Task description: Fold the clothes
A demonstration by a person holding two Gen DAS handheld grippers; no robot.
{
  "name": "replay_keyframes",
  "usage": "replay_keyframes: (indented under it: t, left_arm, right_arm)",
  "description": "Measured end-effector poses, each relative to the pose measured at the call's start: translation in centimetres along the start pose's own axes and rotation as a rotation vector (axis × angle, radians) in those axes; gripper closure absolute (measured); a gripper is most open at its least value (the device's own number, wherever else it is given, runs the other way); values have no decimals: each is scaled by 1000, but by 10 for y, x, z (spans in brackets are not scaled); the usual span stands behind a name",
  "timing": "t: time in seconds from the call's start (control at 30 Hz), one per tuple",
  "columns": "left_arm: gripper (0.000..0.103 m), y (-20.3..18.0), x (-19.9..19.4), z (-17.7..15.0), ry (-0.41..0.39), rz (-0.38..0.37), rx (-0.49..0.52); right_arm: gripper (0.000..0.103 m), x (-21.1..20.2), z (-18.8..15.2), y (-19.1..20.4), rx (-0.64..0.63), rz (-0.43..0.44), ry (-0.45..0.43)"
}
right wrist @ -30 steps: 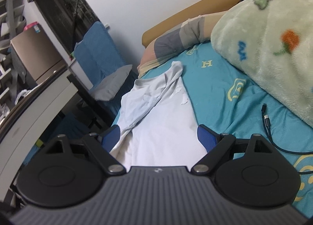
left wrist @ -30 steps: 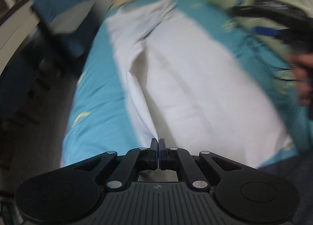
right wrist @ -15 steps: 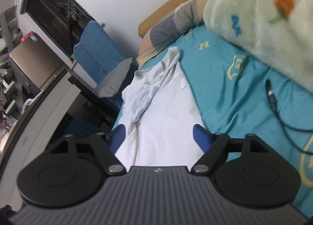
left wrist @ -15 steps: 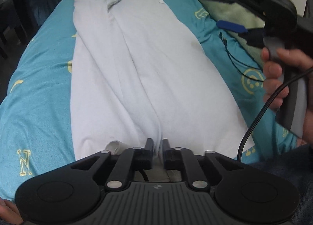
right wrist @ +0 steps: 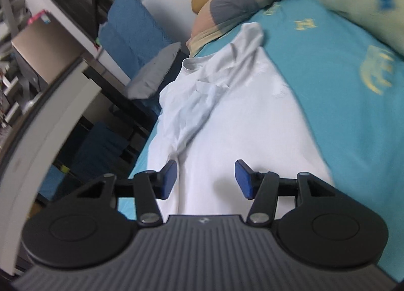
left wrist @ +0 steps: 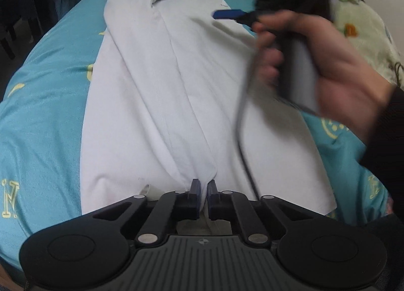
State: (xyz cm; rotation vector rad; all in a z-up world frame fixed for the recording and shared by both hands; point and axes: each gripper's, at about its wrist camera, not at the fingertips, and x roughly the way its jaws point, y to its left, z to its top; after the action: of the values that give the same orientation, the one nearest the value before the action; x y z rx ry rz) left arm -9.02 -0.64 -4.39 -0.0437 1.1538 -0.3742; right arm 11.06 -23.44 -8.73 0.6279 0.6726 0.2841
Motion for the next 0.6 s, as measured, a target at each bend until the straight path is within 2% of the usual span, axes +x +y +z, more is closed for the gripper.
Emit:
replay_keyframes:
  t: [0.2,0.33,0.43,0.47,0.5,0.6]
  left_arm:
    - [101,0,-20,-6,-89,-100,-11]
    - [101,3,-17,-6,-86,-149,-39]
    - [101,5,-13,-5,-73,-169,-46]
    - [101,6,-13,-5,-71,-175,-47]
    - [101,7,-14,-5,-70,-180,-49]
    - [101,9,-17,-6,-71,-200,-57]
  right_arm:
    - [48,79,27,25,-85,-17,4]
    - [49,123,38,31,-70,-64,16]
    - [50,136,45,31,-34,-96,-31]
    - [58,137,48,33,-33,-99,-50]
    - [95,137,50,35,-32,-102,-69]
    - [98,120,59,46,-83,-68,-165]
